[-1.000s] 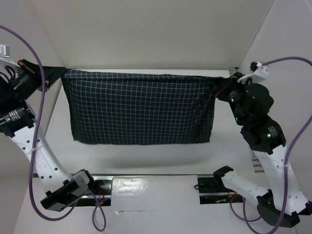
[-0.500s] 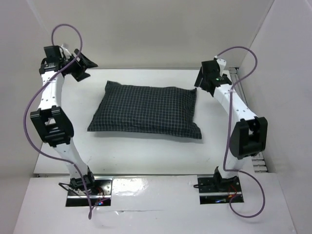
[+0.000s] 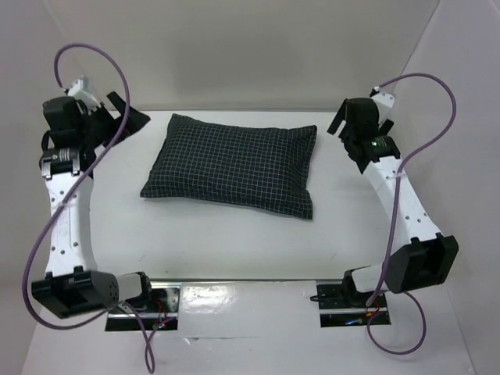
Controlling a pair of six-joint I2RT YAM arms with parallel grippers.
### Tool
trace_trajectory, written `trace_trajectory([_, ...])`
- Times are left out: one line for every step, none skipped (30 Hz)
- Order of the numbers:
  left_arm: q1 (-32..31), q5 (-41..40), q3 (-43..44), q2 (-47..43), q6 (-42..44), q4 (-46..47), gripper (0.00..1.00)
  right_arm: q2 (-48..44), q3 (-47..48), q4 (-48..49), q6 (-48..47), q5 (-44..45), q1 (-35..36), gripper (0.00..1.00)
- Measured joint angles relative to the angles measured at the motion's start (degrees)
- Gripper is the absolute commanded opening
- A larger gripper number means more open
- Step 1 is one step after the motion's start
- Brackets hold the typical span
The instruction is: Put the pillow into the pillowcase
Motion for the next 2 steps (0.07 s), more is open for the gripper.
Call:
trace_trajectory([-0.31, 0.02, -2.71, -1.84, 0.04, 0.39, 1.00, -0.61, -1.27, -0.33, 0.07, 0.33, -0.07, 0.98])
trace_trajectory([-0.63, 0.07, -5.70, -3.52, 0.11, 0.94, 1.00, -1.05, -2.64, -0.57, 0.20, 0.59, -0.07, 0.98])
